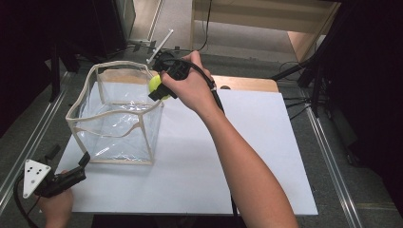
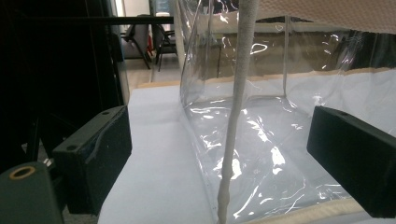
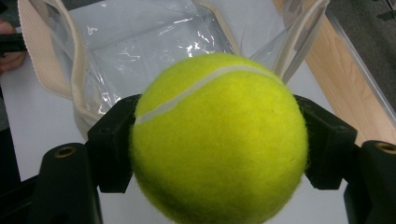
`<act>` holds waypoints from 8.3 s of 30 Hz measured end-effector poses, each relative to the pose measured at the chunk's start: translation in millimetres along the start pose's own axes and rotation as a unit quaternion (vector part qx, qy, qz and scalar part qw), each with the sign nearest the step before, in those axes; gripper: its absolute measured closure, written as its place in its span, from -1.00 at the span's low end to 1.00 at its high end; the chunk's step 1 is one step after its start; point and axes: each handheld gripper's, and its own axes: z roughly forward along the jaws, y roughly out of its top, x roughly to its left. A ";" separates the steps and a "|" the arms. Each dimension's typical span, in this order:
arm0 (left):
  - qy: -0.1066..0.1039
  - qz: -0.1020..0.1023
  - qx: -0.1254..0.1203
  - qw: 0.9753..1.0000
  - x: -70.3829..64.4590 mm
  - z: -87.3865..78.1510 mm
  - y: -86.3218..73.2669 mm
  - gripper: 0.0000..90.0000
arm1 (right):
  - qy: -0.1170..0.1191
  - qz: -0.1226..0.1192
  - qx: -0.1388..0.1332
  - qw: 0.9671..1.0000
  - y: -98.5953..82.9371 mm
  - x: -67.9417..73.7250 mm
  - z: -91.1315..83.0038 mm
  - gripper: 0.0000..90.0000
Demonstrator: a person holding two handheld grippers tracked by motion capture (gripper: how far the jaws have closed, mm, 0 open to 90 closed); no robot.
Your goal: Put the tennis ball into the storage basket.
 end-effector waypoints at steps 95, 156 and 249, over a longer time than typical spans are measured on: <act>0.003 0.009 0.005 1.000 -2.1 0.2 0.1 -0.85 | -0.041 0.029 -0.038 0.998 -23.6 5.3 16.0 -1.00; 0.003 0.016 0.008 1.000 -3.4 0.1 0.0 -0.85 | -0.056 0.073 -0.053 0.994 -151.0 25.0 62.2 -1.00; 0.002 0.022 0.006 1.000 -4.5 -0.6 -0.7 -0.85 | -0.181 0.218 -0.245 0.927 -413.8 53.5 -0.4 -1.00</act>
